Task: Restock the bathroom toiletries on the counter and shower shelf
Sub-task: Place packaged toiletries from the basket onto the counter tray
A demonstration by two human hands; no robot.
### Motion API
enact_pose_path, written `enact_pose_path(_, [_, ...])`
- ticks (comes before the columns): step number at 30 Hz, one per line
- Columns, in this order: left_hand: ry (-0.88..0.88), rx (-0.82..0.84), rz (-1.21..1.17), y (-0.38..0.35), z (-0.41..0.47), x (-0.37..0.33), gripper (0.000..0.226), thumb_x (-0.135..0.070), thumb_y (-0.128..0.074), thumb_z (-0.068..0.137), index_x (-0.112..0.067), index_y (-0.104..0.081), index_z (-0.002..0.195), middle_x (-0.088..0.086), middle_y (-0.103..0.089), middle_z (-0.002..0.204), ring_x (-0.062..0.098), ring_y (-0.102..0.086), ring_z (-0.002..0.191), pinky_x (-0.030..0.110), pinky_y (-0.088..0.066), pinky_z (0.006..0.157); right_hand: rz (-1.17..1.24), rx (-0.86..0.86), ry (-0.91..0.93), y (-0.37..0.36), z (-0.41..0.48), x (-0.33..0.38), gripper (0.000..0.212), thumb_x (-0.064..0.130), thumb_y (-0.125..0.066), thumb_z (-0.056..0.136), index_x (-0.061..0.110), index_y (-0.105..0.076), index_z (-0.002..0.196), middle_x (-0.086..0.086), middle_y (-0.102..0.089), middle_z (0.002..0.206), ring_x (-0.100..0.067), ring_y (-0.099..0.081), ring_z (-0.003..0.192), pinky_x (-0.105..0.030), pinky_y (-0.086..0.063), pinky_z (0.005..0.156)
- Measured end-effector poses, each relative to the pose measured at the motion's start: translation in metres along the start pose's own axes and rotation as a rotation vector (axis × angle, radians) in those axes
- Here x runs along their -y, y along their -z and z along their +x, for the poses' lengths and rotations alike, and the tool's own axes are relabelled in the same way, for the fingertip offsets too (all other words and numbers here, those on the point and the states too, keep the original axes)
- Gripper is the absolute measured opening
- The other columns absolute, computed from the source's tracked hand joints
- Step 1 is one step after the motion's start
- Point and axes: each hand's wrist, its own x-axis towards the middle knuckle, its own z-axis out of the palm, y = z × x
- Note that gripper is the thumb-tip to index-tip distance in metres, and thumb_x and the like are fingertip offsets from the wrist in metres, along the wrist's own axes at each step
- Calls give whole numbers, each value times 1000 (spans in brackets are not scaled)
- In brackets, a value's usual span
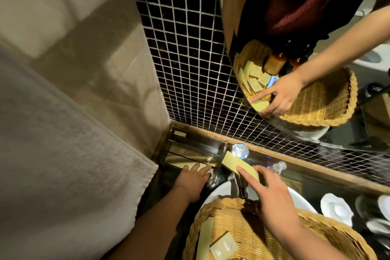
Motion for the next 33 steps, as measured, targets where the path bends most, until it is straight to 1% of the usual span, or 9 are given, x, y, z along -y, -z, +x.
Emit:
enact_pose_path(3, [0, -17, -23, -2, -4, 7, 83, -27, -66, 88, -28, -18, 155, -2, -2, 166, 29, -13, 148, 50, -27, 112, -12, 8, 2, 0, 0, 0, 130, 7, -85, 64, 61, -2, 149, 1, -38, 147, -24, -36, 135, -39, -38, 110])
enact_pose_path(9, [31, 21, -40, 1, -4, 1, 87, -26, -68, 86, -26, -16, 156, 0, -1, 166, 30, -11, 149, 52, -25, 114, -14, -8, -14, -1, 0, 1, 131, -2, -81, 63, 61, -5, 149, 0, -40, 146, -24, -39, 132, -40, -42, 107])
enact_pose_path(15, [59, 77, 34, 6, -9, -5, 93, -33, -66, 88, -24, -4, 158, 2, 0, 166, 32, -5, 150, 57, -16, 117, -45, -30, 0, 2, 1, 3, 124, -13, -67, 66, 58, -11, 150, 0, -38, 146, -23, -37, 129, -38, -39, 108])
enact_pose_path(22, [50, -19, 12, 0, -64, 21, 54, -33, -57, 93, -22, -41, 143, 10, -9, 165, 32, 2, 151, 55, -8, 119, -50, -82, 135, 15, 13, 43, 111, -8, -74, 68, 48, -23, 149, -2, -35, 150, -27, -34, 132, -41, -36, 108])
enact_pose_path(25, [76, 8, -57, 6, -105, 33, 60, -29, -58, 93, -27, -36, 149, 8, -28, 159, 29, -10, 151, 50, -13, 120, 19, -103, 205, 17, 24, 68, 107, -3, -75, 68, 47, -25, 149, 0, -35, 151, -26, -34, 134, -39, -33, 109])
enact_pose_path(28, [123, -127, -47, 23, -130, 28, 61, -45, -84, 67, -41, -65, 125, 2, -63, 131, 20, -57, 125, 38, -45, 104, 58, -69, 288, 8, 37, 91, 109, 0, -75, 70, 46, -21, 152, 1, -31, 155, -24, -32, 136, -37, -31, 111])
enact_pose_path(29, [133, -141, -37, 25, -136, 26, 60, -45, -84, 68, -41, -65, 125, 2, -62, 134, 19, -57, 125, 39, -44, 105, 65, -49, 316, 4, 42, 98, 109, 4, -78, 69, 45, -21, 153, 0, -30, 155, -25, -32, 136, -37, -31, 111])
enact_pose_path(31, [135, -62, -101, 12, -137, 26, 57, -29, -59, 95, -31, -40, 149, 5, -27, 161, 24, -22, 149, 46, -14, 120, 72, -18, 339, -6, 53, 109, 104, 11, -80, 70, 43, -24, 152, -1, -32, 154, -27, -34, 135, -40, -35, 109])
enact_pose_path(33, [148, 51, -137, 9, -134, 25, 62, -21, -50, 100, -28, -24, 156, 3, -3, 166, 26, 1, 152, 49, 0, 121, 67, 4, 319, -16, 65, 116, 88, 10, -72, 81, 43, -28, 150, -2, -36, 152, -27, -36, 132, -42, -38, 107])
